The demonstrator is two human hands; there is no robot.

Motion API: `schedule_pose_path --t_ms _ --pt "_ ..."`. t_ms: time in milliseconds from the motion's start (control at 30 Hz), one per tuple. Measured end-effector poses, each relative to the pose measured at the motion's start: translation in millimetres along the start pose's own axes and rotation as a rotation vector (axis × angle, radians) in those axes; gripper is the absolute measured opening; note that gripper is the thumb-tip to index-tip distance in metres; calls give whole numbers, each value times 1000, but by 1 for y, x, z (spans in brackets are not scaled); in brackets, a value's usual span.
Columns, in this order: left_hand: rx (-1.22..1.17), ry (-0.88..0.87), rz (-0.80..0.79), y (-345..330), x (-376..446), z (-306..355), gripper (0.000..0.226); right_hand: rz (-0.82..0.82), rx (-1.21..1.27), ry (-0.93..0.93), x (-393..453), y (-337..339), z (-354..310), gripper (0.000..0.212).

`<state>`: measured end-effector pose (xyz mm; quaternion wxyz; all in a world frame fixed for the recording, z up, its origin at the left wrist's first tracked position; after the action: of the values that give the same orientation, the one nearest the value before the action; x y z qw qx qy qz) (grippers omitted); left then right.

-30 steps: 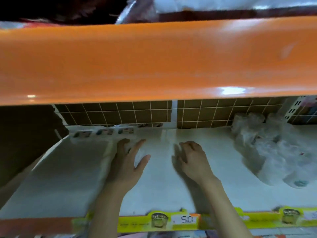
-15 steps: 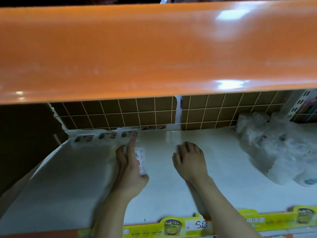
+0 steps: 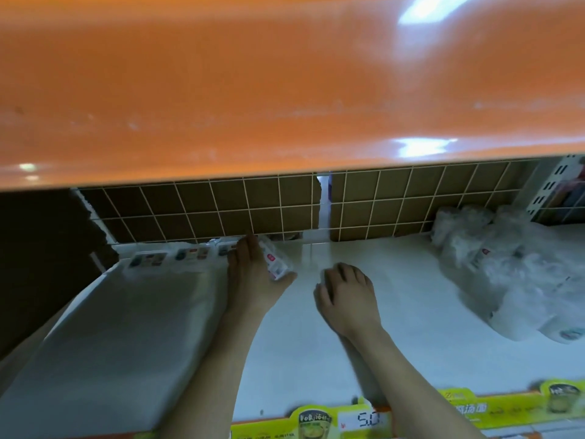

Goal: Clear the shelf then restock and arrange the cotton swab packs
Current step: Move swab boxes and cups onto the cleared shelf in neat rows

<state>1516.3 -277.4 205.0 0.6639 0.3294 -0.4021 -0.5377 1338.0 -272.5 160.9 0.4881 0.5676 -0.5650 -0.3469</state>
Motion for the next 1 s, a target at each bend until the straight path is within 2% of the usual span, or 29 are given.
schedule_pose_path --t_ms 233,433,533,633,700,800,1000 --pt "285 35 9 -16 25 20 86 35 12 18 -2 -1 1 48" --pt "418 87 -35 -23 33 25 83 47 19 24 0 -3 3 38" --pt "392 -8 -54 -24 33 24 71 77 36 24 0 -4 4 37" --pt "320 -273 -57 -28 28 19 51 111 42 25 0 -4 3 36" --pt "296 -368 -126 -32 23 14 49 114 45 27 0 -5 3 36" --pt "317 -349 -204 -41 23 6 56 105 43 29 0 -5 4 36" --pt "280 -364 -130 -44 34 5 49 91 55 26 0 -4 4 35"
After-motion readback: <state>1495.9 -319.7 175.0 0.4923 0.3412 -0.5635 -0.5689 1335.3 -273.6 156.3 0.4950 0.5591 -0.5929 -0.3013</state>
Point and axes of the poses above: each hand's wrist, its own x-axis towards the middle knuckle, its own y-axis out of the back of the hand, z = x × y, the point moved 2 cm from there along x, towards the middle knuckle, and after that the axes turned 6 degrees about -z, right-handed, at the moved point
